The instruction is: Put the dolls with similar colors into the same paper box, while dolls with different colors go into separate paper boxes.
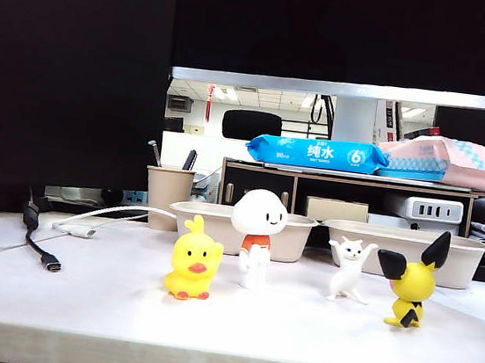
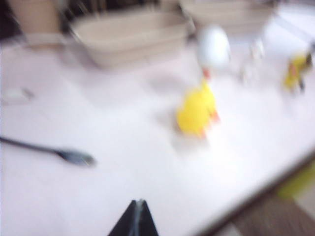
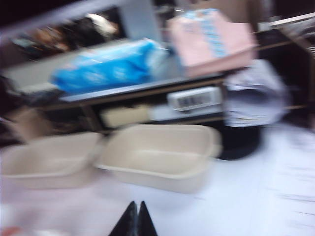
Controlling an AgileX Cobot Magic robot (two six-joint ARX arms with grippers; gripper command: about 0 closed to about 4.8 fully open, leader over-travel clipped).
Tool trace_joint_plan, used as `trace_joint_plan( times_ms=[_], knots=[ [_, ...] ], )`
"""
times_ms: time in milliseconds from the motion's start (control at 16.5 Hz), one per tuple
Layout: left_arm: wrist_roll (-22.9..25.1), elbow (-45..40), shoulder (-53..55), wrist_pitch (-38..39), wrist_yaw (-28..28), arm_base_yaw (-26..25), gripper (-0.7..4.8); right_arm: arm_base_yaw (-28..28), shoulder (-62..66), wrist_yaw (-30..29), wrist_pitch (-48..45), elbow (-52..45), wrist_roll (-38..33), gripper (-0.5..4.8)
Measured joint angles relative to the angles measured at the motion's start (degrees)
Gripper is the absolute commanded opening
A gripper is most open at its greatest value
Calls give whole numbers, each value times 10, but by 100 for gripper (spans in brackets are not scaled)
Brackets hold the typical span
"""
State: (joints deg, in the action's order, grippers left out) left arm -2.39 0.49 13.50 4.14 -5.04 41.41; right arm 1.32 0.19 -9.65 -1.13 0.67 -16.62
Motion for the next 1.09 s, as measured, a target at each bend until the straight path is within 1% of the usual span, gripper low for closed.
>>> trace_joint_plan(
  times_ms=[121, 242, 424, 545, 605, 666, 727, 787, 848, 908, 969, 1029, 1090],
  knots=[
    [0, 0, 17, 2, -1, -4, -5, 0, 0, -30, -25, 0, -47, -1],
    [0, 0, 16, 2, 0, -4, -5, 0, 0, -37, -28, 2, -115, -1],
    [0, 0, 16, 2, 0, -4, -5, 0, 0, -41, -24, 26, -314, -1],
    [0, 0, 16, 2, 0, -4, -5, 0, 0, -38, -29, 65, -349, -1],
    [0, 0, 16, 2, 0, -4, -5, 0, 0, -25, -49, 82, -358, -1],
    [0, 0, 16, 2, 0, -4, -5, 0, 2, -1, -87, 101, -371, -1],
    [0, 0, 16, 2, 0, -4, -5, 0, 23, 43, -163, 142, -386, -1],
    [0, 0, 16, 2, 0, -4, -5, 0, 45, 55, -198, 178, -387, -1],
    [0, 0, 16, 2, 0, -4, -5, 0, 78, 52, -221, 228, -387, 0],
    [0, 0, 16, 2, 0, -4, -5, 0, 131, 12, -236, 290, -378, -1],
    [0, 0, 16, 2, 0, -4, -5, 0, 185, -51, -235, 338, -348, -1],
    [0, 0, 16, 2, 0, -4, -5, 0, 255, -132, -224, 389, -302, -1],
    [0, 0, 16, 2, 0, -4, -5, 0, 319, -213, -185, 432, -272, -2]
  ],
)
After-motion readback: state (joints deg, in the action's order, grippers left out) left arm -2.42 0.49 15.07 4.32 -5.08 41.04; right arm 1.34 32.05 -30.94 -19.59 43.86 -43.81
